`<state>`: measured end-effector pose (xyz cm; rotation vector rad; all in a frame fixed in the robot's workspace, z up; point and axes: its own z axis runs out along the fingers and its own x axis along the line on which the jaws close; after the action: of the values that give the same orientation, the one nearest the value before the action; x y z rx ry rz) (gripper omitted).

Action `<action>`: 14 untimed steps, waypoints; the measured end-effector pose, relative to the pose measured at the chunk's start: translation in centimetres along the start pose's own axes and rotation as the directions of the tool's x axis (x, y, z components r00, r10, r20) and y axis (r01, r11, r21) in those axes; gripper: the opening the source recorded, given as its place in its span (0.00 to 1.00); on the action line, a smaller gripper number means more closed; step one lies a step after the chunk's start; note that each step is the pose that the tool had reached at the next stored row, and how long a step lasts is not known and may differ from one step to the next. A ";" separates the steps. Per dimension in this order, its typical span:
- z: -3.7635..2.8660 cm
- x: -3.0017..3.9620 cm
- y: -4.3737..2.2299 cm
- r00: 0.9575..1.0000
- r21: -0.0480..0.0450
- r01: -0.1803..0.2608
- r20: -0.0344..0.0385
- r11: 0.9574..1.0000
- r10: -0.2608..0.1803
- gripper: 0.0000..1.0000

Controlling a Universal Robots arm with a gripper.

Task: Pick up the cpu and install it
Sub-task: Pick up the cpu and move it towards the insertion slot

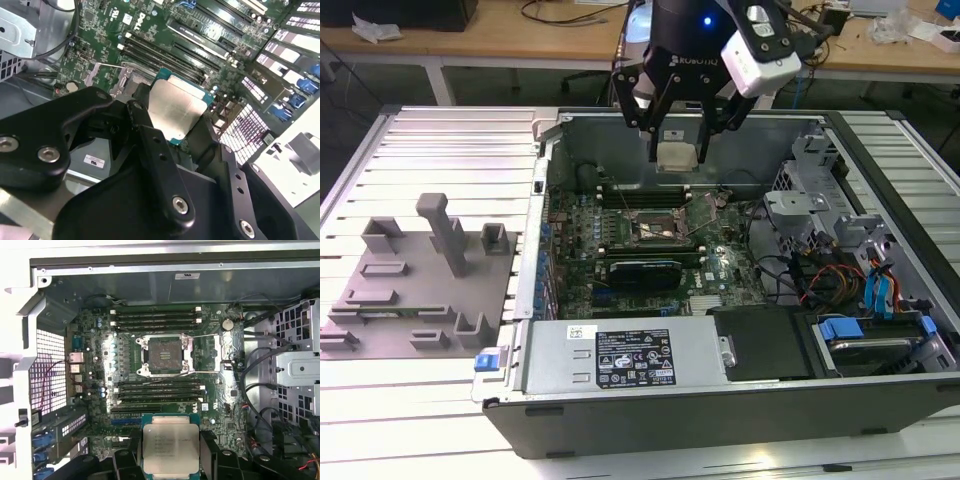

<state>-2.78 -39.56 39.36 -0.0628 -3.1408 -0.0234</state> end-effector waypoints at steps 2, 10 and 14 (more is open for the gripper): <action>0.14 -0.12 0.01 1.000 0.000 0.000 0.000 1.000 0.000 0.55; 0.88 -0.85 0.02 1.000 0.001 0.000 0.000 1.000 0.000 0.55; 1.55 -1.09 0.11 1.000 0.001 0.000 0.000 1.000 0.000 0.55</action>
<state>-1.69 -39.47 37.81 -0.0630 -3.1408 -0.0226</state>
